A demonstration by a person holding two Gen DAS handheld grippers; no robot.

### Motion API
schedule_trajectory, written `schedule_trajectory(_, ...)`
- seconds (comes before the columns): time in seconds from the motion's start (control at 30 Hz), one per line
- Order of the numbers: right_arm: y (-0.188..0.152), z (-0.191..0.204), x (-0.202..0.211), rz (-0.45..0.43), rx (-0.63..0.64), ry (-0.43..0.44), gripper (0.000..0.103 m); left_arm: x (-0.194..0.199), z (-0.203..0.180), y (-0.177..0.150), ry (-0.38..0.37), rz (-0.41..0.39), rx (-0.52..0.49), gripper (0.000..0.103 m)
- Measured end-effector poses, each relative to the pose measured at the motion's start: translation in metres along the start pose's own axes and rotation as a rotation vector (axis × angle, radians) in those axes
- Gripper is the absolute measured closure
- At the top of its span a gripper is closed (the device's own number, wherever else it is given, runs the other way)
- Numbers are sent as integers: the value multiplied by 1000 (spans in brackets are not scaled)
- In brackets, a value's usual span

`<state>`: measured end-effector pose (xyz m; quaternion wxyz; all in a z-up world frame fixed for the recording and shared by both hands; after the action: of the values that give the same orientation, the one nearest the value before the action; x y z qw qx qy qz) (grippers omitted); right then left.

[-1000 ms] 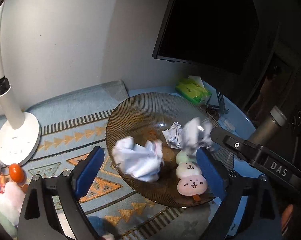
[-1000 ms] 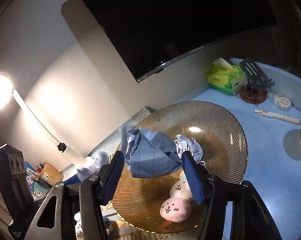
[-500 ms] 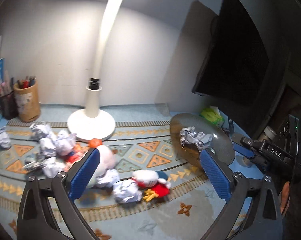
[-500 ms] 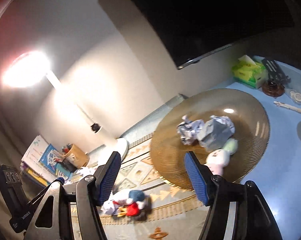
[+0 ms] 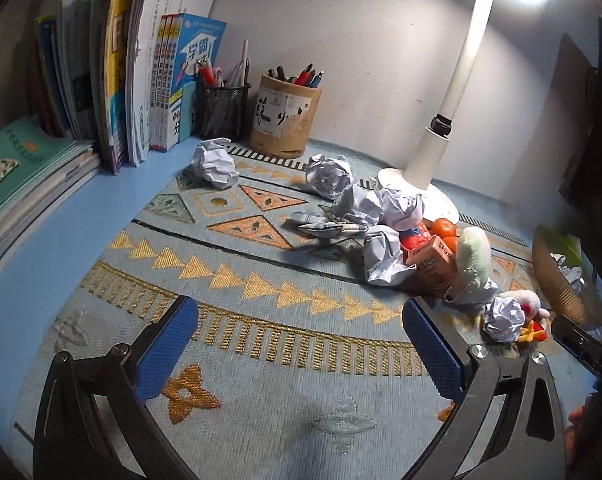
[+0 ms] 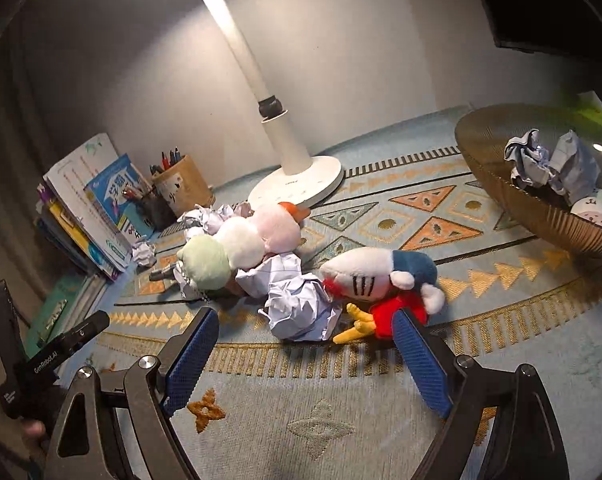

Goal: Organize objects
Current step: 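Open both tools to drop the papers into the bowl, then withdraw, then grip the pastel plush stack with the left tool while the right grips the bird plush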

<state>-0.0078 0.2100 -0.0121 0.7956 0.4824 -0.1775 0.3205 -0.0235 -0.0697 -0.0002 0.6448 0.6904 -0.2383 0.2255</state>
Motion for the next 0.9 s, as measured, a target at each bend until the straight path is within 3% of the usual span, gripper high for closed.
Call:
schedule_trajectory(0.53, 0, -7, -5, 3, -26, 10, 14, -1, -7, -6, -53, 9, -18, 1)
schedule_trajectory(0.67, 4, -21, -1, 25, -41, -4, 14, 0, -36, 2, -128, 37, -127, 1)
schedule_trajectory(0.9, 39, -43, -2, 77, 63, -68, 14, -6, -125, 65, -205, -30, -462, 1)
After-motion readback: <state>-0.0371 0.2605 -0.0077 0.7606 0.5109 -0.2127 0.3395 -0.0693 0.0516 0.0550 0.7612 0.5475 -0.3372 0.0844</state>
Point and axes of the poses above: each gripper's, at about its wrist camera, not at the fingertips, and x roughly against the way its jaws point, z to its left, y to its top, the point moved 8 cm from there along -x, roughly the way its jaws point, and after that the axes turned 12 degrees about -x, right-handed, at the moved point
